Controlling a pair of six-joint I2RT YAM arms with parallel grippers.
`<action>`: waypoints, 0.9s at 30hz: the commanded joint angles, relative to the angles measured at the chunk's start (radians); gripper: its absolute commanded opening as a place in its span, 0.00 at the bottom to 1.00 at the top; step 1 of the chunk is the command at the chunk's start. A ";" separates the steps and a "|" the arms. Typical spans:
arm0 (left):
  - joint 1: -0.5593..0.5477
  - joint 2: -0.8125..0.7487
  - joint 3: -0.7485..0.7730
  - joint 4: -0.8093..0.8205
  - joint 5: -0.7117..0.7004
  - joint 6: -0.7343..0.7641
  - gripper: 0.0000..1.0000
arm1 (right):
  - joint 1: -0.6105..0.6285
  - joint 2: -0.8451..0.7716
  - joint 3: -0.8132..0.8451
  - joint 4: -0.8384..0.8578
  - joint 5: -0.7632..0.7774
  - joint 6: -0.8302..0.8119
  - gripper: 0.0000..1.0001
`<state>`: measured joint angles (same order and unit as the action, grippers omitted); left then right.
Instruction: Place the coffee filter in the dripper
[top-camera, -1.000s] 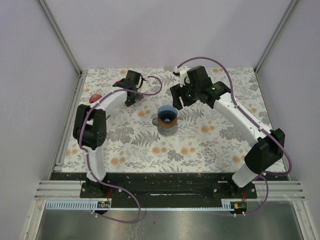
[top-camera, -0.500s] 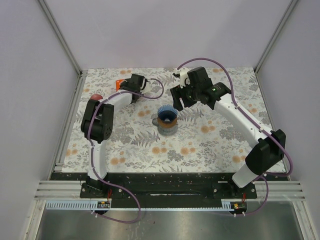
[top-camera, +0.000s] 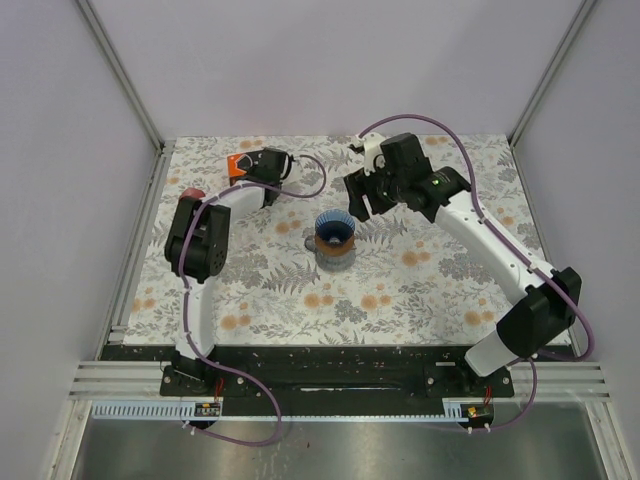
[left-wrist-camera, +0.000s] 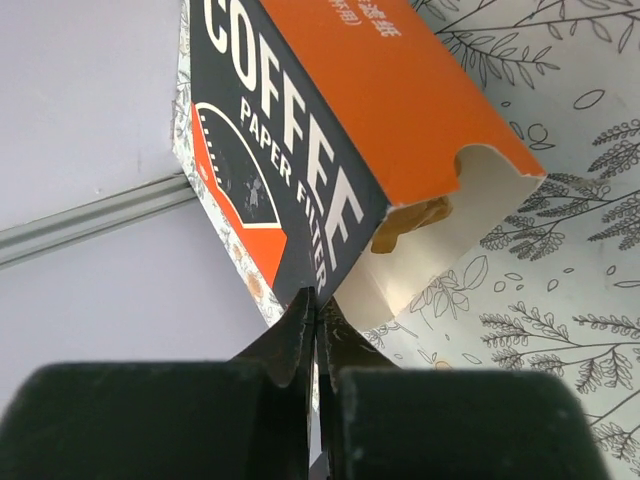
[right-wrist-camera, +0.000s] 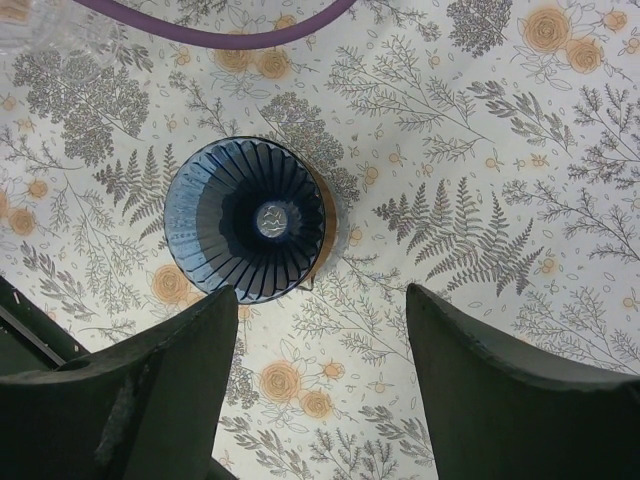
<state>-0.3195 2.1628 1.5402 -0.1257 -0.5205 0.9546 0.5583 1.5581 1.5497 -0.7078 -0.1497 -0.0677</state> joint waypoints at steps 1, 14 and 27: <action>0.008 -0.087 0.066 -0.079 0.014 -0.126 0.00 | -0.005 -0.055 0.021 0.021 0.012 0.003 0.75; 0.014 -0.359 0.147 -0.505 0.282 -0.551 0.00 | 0.005 0.039 0.236 0.183 0.025 0.224 0.68; 0.026 -0.501 0.126 -0.608 0.631 -1.062 0.00 | 0.186 0.206 0.244 0.337 0.209 0.319 0.70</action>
<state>-0.2996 1.7336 1.6684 -0.7277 -0.0139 0.1043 0.6872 1.7363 1.7729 -0.4370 -0.0319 0.2295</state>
